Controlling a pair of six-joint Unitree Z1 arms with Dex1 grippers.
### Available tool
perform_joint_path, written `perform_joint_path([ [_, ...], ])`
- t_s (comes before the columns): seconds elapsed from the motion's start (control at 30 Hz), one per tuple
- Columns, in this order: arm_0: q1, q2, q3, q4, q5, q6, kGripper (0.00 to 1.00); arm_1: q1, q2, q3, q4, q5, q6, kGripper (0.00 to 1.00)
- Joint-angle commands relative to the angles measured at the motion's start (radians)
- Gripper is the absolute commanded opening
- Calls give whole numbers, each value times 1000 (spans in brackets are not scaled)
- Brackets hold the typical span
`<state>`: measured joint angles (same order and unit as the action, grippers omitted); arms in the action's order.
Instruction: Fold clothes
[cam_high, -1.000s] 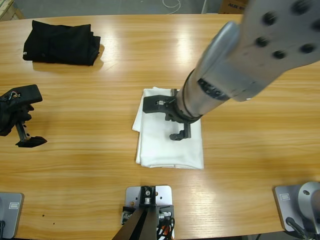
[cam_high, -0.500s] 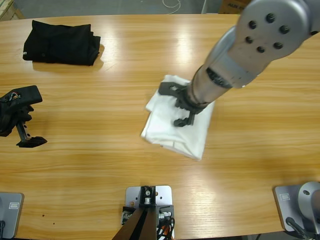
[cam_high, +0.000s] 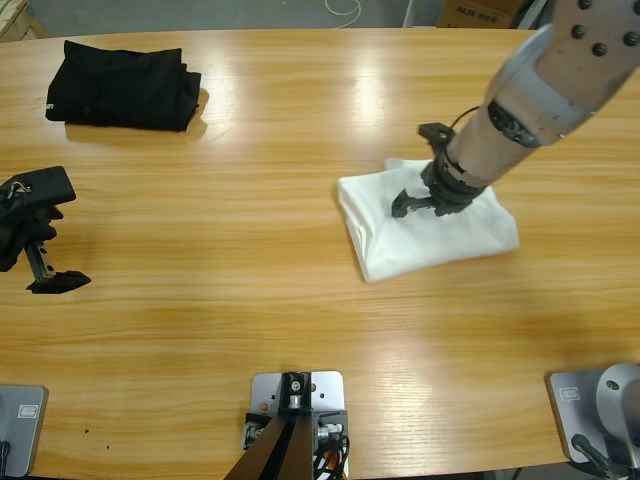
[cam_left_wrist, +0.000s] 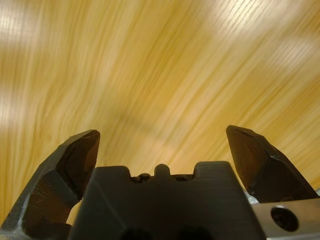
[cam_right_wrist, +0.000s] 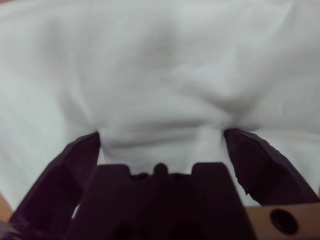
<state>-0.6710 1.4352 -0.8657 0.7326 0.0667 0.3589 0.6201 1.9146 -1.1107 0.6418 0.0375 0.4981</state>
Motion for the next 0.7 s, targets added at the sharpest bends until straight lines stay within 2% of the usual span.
perform_joint_path([
  [0.03,8,-69,22,-1,8,-1,991,-20,-8,149,-67,-37,381,987],
  [0.13,8,-92,27,16,8,-2,991,-33,-55,184,-118,35,541,991],
  [0.2,8,-103,30,21,8,-3,991,-57,-93,260,-235,127,767,998],
  [0.27,5,-109,32,22,7,-8,991,-60,-118,300,-274,145,1000,996],
  [0.33,1,-113,33,22,6,-8,991,-62,-136,310,-274,145,1167,998],
  [0.43,-5,-121,34,22,6,-15,991,-63,-150,296,-221,126,1235,1000],
  [0.57,-7,-127,36,22,5,-17,991,-63,-190,288,-14,30,1294,1000],
  [0.7,-13,-122,39,22,-12,-20,991,-17,-311,236,12,-69,1242,1000],
])
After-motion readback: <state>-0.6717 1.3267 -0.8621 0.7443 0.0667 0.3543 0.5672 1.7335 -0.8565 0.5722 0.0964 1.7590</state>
